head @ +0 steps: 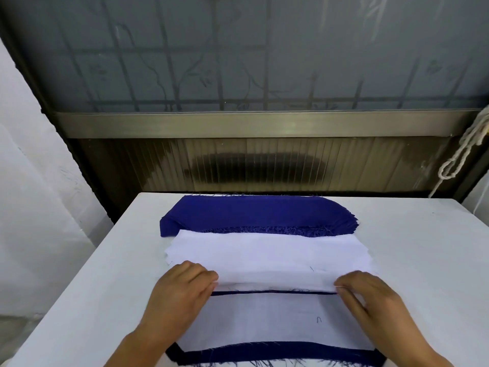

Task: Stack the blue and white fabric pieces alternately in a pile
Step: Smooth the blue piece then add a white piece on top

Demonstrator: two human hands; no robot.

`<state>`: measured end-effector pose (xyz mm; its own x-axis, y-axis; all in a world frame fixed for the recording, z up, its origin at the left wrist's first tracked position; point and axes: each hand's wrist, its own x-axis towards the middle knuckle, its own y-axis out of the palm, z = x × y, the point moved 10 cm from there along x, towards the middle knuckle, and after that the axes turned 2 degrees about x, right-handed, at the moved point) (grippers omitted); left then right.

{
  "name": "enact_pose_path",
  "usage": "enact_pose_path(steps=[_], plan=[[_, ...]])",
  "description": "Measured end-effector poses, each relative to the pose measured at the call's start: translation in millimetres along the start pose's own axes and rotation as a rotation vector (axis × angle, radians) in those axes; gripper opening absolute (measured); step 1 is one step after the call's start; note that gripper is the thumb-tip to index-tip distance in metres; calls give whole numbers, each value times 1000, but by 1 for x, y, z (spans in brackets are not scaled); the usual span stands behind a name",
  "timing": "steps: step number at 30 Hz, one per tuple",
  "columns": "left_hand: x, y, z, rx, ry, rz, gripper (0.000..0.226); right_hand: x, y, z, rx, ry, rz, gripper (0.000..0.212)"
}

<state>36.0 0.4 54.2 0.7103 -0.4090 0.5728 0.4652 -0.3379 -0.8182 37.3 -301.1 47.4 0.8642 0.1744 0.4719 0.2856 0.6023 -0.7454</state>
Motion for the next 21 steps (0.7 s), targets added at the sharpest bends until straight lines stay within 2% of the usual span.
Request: enact_pose_path(steps=[4, 7, 9, 11, 12, 15, 17, 21], plan=[[-11, -8, 1, -131, 55, 209, 20, -12, -2, -9, 168, 178, 301, 21], [-20, 8, 16, -320, -109, 484, 10, -10, 1, -8, 222, 221, 468, 20], [-22, 17, 26, -418, -229, 569, 6, -8, 7, -11, 217, 260, 540, 23], [-14, 14, 36, -360, -292, 525, 7, 1, 4, -12, 160, 257, 453, 23], [-7, 6, 39, -294, -300, 446, 7, 7, -2, -9, 130, 229, 362, 20], [9, -33, 40, -166, -261, 98, 21, 15, -25, 4, 46, 92, 59, 15], [7, -52, 33, -136, -204, -79, 27, 11, -32, 9, -21, -28, -55, 17], [-25, -40, 12, -115, -14, -121, 40, -14, -19, 16, -123, -315, -107, 41]])
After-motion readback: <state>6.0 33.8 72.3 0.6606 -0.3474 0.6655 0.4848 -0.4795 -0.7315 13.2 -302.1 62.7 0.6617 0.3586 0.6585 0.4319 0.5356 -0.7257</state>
